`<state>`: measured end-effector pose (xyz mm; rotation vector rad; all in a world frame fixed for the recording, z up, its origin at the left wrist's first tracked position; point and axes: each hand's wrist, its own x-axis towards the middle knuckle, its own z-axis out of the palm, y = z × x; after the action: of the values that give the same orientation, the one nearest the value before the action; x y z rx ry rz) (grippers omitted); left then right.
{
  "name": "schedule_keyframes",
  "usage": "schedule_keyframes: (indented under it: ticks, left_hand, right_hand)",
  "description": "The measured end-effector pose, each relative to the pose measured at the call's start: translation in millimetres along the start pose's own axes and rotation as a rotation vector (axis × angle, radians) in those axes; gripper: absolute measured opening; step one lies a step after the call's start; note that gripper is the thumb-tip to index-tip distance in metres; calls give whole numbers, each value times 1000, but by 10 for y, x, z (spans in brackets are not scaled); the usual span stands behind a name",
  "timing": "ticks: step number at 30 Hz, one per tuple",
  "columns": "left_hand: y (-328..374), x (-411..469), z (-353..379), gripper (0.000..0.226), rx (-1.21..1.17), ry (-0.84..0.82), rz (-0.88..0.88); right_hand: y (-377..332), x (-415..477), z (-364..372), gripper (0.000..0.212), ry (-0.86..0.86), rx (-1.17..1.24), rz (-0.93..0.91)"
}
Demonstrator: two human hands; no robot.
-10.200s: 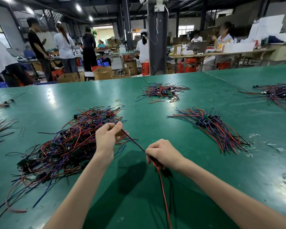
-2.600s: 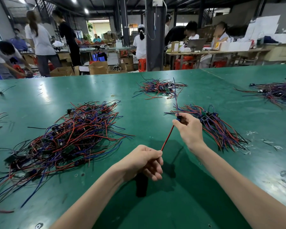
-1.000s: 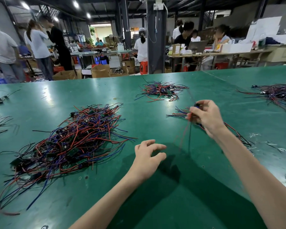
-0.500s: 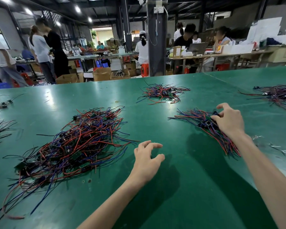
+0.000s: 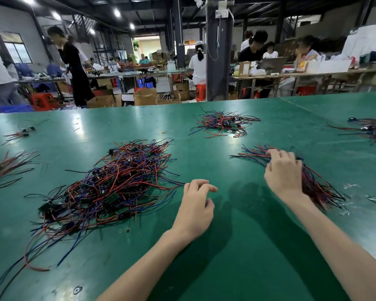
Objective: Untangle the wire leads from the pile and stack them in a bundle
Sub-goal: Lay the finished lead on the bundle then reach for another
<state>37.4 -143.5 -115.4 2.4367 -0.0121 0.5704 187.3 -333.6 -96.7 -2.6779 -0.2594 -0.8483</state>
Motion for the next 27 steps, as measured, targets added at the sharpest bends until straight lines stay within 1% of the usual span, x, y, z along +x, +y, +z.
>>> schedule_keyframes:
  ticks: [2, 4, 6, 9, 12, 14, 15, 18, 20, 22, 27]
  left_hand:
    - [-28, 30, -72, 30, 84, 61, 38]
    - [-60, 117, -211, 31, 132, 149, 31]
    - [-113, 272, -416, 37, 119, 231, -28]
    - [-245, 548, -793, 40, 95, 324, -173]
    - [-459, 774, -1097, 35, 199, 385, -265]
    - [-641, 883, -1245, 35, 351, 359, -328]
    - [-730, 923, -1301, 34, 445, 297, -375]
    - [-909, 963, -1401, 29, 687, 24, -502]
    - [-958, 941, -1415, 24, 736, -57, -513]
    - [-979, 931, -1406, 24, 717, -39, -487]
    - [-1032, 914, -1390, 29, 595, 72, -418]
  right_hand:
    - [-151, -117, 67, 37, -57, 23, -93]
    - [-237, -191, 112, 40, -84, 48, -162]
    - [-275, -218, 132, 41, -101, 69, -212]
    - [-290, -250, 144, 41, -106, 104, -289]
    - [-315, -262, 137, 38, -116, 146, -319]
    - [-338, -263, 127, 37, -109, 175, -326]
    - [-346, -265, 118, 37, -97, 191, -330]
    - [-354, -270, 88, 38, -66, 231, -355]
    - [-366, -270, 77, 39, -66, 233, -372]
    - [-372, -268, 71, 39, -59, 250, -371]
    - [-368, -270, 41, 34, -35, 329, -329]
